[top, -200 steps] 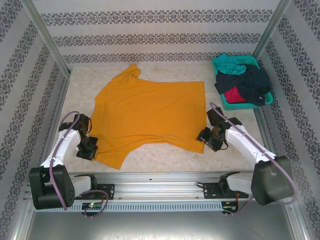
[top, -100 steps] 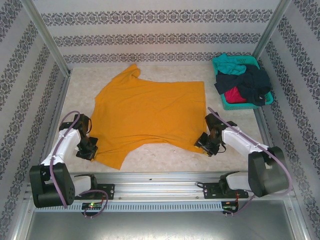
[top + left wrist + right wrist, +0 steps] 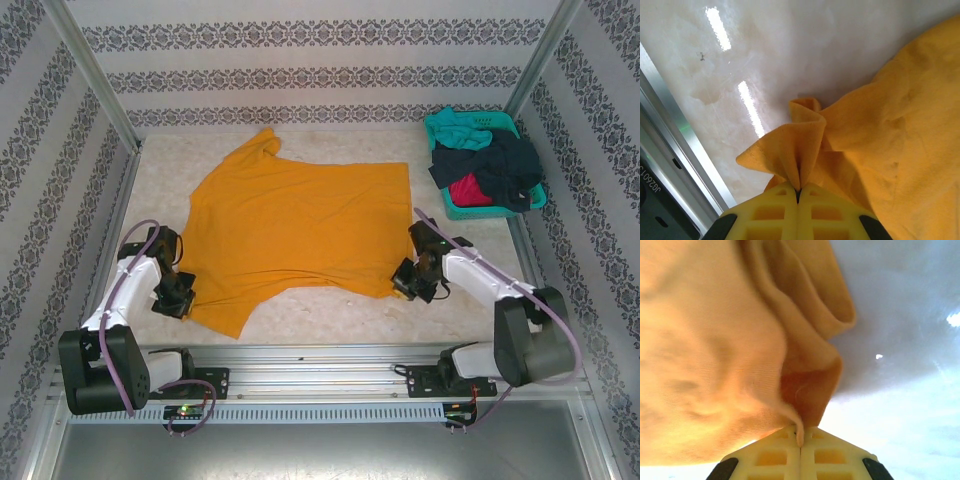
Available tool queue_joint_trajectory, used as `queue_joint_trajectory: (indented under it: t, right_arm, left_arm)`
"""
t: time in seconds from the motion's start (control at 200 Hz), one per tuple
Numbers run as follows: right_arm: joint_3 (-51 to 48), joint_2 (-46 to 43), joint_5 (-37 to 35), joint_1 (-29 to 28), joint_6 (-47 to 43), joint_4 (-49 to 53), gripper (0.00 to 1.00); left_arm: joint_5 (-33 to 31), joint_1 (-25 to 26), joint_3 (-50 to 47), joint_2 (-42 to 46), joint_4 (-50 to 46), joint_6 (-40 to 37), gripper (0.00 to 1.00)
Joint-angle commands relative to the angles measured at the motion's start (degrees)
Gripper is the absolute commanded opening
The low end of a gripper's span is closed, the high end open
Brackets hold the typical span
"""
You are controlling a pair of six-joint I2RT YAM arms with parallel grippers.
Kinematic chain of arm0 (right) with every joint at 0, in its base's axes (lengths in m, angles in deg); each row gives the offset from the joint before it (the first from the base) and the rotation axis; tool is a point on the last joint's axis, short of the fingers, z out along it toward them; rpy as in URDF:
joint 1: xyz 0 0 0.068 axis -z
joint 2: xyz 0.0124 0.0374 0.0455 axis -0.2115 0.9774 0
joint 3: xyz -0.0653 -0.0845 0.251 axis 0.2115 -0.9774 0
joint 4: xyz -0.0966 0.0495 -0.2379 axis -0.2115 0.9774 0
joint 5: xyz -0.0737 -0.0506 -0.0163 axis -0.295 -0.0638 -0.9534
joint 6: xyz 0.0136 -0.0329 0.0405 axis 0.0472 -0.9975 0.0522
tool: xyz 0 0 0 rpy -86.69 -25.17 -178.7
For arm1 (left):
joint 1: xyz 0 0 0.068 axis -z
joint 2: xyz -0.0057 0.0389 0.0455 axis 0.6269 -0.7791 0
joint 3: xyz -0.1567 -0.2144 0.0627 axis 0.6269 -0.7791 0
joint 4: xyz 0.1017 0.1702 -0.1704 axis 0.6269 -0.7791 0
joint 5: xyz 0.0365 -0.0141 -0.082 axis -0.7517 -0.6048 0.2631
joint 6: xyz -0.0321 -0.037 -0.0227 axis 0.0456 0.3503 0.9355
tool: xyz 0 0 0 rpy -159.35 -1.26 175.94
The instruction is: Fold and stack the t-shirts
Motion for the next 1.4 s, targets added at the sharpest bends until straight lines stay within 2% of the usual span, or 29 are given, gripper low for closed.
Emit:
queue_joint_trajectory:
  t: [0.0, 0.16, 0.27, 0.37, 0.415, 0.49, 0.54, 0.654, 0.814, 0.949, 1.064, 1.159, 1.314, 1.394]
  right_arm:
    - [4.62, -1.44, -1.07, 1.86, -1.64, 1.10, 0.00]
    - [11.48, 7.16, -0.92, 3.64, -4.62, 0.40, 0.02]
    - [16.20, 12.14, -1.10, 4.59, -5.62, -0.46, 0.08]
    - [19.56, 14.73, -0.35, 5.44, -6.13, -2.02, 0.07]
    - [20.98, 15.86, -0.02, 5.92, -6.70, -1.83, 0.20]
    - [23.01, 16.58, -0.34, 6.33, -7.79, -1.39, 0.48]
    - [23.38, 16.00, -0.97, 6.58, -7.96, -1.73, 0.55]
    - [20.78, 12.63, -2.93, 7.21, -6.23, -3.69, 0.54]
    - [16.04, 11.17, -1.12, 7.74, -2.63, -3.94, 0.49]
    - [12.75, 11.36, -0.22, 7.62, -0.07, -5.36, 0.37]
    - [13.09, 12.89, -0.56, 7.66, -0.74, -4.84, 0.31]
    - [14.10, 15.30, 0.15, 7.66, -1.74, -4.91, 0.31]
    - [16.11, 19.31, 1.80, 7.66, -2.29, -6.57, 0.39]
    - [16.57, 20.94, 2.88, 7.68, -1.98, -8.31, 0.40]
  left_arm:
    - [-2.06, -0.91, 2.66, -0.16, -0.74, -2.05, 0.00]
    - [-2.21, -0.91, 4.09, -1.86, -0.33, -3.21, 0.00]
    - [-2.15, -0.91, 4.98, -2.14, -0.42, -3.48, 0.00]
    - [-2.44, -0.91, 5.04, -1.56, -0.32, -3.31, 0.00]
    - [-2.32, -0.91, 5.10, -1.54, -0.25, -3.29, 0.00]
    - [-2.08, -0.91, 5.25, -1.78, -0.18, -3.51, 0.00]
    - [-2.10, -0.89, 5.38, -1.97, -0.13, -3.53, 0.00]
    - [-2.39, -0.91, 5.95, -2.20, -0.09, -3.73, 0.00]
    - [-2.46, -0.87, 6.09, -2.82, 0.28, -3.75, 0.00]
    - [-2.37, -0.91, 6.37, -3.49, 0.56, -3.83, 0.00]
    - [-2.41, -0.91, 6.64, -3.81, 0.66, -4.01, 0.00]
    - [-2.45, -0.91, 6.97, -4.16, 0.66, -4.26, 0.00]
    - [-2.62, -0.91, 7.82, -4.68, 0.63, -4.56, 0.00]
    - [-2.54, -0.91, 8.21, -4.96, 0.74, -4.56, 0.00]
